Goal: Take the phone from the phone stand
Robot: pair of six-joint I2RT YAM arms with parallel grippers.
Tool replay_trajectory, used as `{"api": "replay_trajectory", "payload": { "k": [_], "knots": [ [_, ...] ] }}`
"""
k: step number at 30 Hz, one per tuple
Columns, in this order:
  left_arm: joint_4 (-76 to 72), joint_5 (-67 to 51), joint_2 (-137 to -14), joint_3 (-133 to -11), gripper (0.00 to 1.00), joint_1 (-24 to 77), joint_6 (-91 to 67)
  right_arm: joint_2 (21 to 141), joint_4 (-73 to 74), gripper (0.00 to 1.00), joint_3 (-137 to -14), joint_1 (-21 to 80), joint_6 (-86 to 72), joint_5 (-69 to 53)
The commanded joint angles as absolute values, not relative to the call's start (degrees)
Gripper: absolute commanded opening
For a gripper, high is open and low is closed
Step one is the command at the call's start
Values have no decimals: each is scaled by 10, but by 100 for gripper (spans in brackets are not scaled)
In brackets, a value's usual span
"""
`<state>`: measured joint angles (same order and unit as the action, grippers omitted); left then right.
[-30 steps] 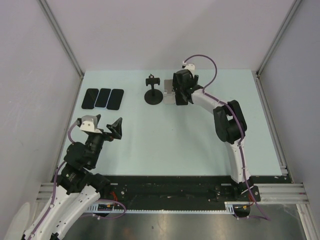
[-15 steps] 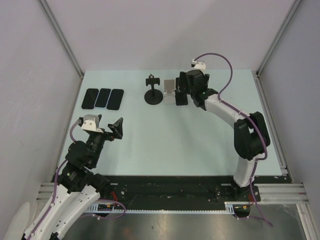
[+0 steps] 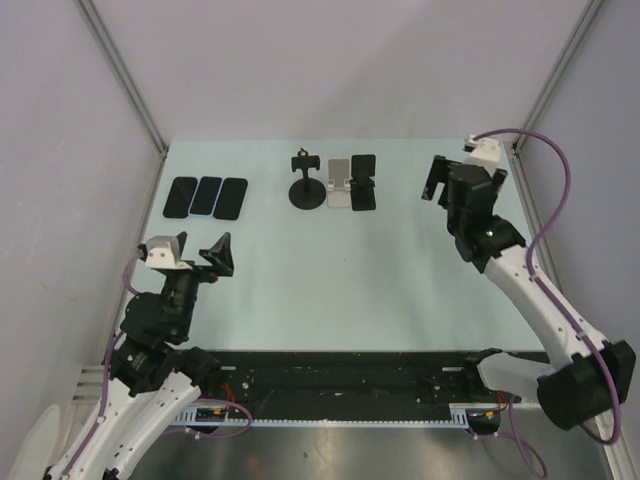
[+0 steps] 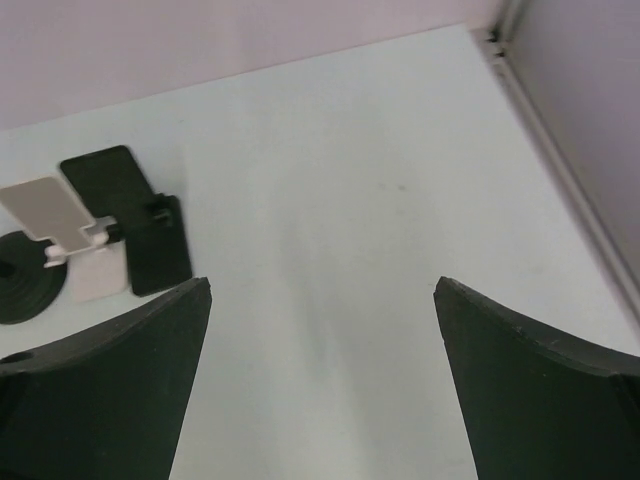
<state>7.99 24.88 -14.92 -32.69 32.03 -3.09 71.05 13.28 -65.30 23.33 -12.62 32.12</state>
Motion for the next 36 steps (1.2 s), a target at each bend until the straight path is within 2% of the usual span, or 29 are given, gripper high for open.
{"api": "replay_trajectory", "payload": {
  "k": [1, 11, 18, 25, 36],
  "knots": [
    [64, 305, -125, -327, 100, 316, -46, 596, 181, 100, -601, 209, -106, 390],
    [62, 340, -71, -317, 100, 283, -47, 318, 212, 100, -491, 194, -66, 379],
    [58, 341, -63, -310, 100, 255, -54, 180, 187, 100, -416, 197, -56, 373],
    [39, 317, -68, -299, 100, 233, -61, 126, 146, 100, -379, 178, -40, 358],
    [30, 273, -79, -296, 100, 198, -74, 124, 136, 100, -367, 159, -52, 294]
  ]
}}
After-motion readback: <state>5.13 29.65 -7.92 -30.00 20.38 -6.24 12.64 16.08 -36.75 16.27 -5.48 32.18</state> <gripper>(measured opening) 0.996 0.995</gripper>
